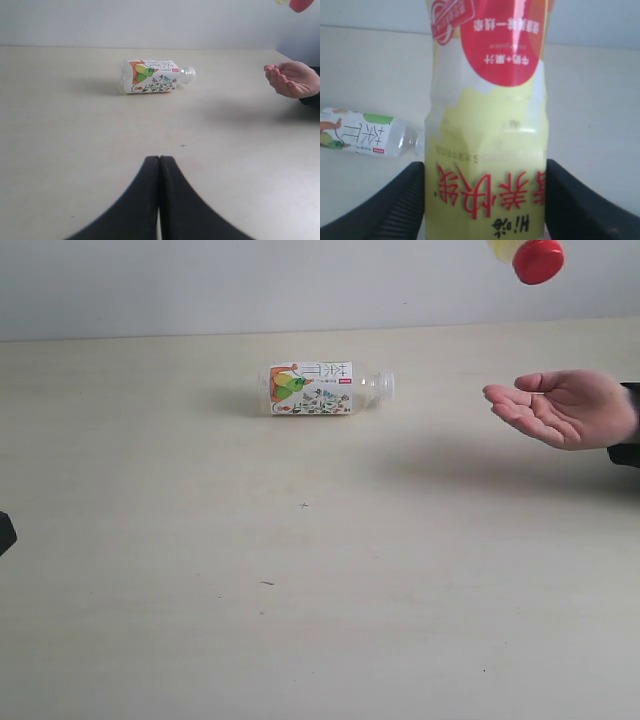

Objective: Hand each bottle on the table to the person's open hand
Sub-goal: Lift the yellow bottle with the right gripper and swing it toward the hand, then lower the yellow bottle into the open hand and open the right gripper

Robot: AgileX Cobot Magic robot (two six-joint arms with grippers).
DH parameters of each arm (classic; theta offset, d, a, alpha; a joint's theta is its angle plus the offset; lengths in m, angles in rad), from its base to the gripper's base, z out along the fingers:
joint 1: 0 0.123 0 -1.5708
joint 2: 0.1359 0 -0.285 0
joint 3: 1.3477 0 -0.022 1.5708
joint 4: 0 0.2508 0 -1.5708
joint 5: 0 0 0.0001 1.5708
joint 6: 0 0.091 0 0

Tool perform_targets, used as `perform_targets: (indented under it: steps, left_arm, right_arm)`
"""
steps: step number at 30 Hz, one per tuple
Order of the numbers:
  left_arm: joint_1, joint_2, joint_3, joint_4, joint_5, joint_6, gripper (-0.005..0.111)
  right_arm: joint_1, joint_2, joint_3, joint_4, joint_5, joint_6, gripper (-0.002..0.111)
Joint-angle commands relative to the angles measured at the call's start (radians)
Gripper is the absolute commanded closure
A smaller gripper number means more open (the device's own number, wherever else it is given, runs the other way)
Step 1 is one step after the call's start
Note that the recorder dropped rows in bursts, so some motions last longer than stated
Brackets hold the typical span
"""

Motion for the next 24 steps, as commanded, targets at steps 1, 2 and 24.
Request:
perform_targets:
  steps: [1,2,24]
  left_arm:
    - [0.000,-0.006,0.005,-0.008,-0.007,-0.002,0.107]
    - [0.000,-0.006,0.005,-0.008,-0.007,-0.002,0.107]
    - [0.000,-0.006,0.005,-0.008,-0.007,-0.002,0.107]
  right_arm:
    - [-0.007,-0.121,0.141,-0.049,-0.007,-0.009,0.108]
    - [-0.007,-0.140,0.174,-0.049,-0.007,-0.009,0.108]
    - [-0.007,-0.328,0.714,-0.141,-0.129,0.043,0.108]
